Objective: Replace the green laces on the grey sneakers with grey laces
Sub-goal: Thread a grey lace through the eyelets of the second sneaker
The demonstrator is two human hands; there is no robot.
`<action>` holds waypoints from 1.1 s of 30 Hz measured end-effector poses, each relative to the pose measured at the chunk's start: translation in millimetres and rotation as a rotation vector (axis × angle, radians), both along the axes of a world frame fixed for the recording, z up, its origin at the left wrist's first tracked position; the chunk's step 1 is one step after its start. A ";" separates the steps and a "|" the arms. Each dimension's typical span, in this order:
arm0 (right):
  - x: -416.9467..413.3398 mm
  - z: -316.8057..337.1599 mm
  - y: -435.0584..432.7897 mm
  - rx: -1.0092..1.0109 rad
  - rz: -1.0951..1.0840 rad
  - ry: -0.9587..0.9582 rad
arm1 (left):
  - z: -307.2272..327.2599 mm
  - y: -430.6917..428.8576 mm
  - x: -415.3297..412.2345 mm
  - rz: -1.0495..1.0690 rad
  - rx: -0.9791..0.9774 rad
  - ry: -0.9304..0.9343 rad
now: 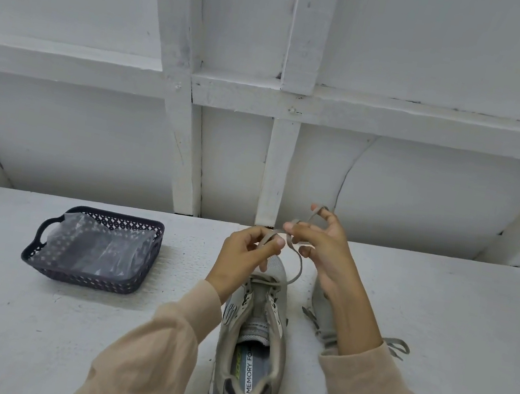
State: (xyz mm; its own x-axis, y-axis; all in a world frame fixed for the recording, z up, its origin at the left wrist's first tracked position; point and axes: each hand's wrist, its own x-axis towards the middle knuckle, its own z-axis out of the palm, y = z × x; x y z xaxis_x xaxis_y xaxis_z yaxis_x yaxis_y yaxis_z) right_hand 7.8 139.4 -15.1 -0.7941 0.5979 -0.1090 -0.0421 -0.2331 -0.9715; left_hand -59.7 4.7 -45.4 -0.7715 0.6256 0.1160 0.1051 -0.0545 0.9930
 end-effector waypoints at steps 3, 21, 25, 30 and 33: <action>-2.6 -2.9 -1.9 0.003 0.024 -0.018 | 0.6 3.2 1.3 0.021 0.016 -0.022; 6.6 -2.3 32.0 -0.388 -0.319 0.236 | -22.3 -35.1 -43.6 0.349 0.288 -0.638; 10.6 -0.7 38.8 -0.411 -0.400 0.345 | -35.3 -41.1 -52.7 0.463 0.330 -0.767; 14.8 -2.1 49.2 -0.372 -0.569 0.387 | -48.2 -44.6 -56.5 0.585 0.380 -0.884; 16.7 -6.7 52.4 -0.318 -0.642 0.339 | -53.0 -45.7 -57.3 0.625 0.361 -0.895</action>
State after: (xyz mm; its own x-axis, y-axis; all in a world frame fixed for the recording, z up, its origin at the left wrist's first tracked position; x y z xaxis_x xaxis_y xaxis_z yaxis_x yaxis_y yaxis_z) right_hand 24.5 191.8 -21.8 -0.3254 0.9310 -0.1653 -0.5443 -0.3273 -0.7724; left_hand -117.0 -41.0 -98.4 -0.8317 0.1465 -0.5355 -0.5213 -0.5378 0.6626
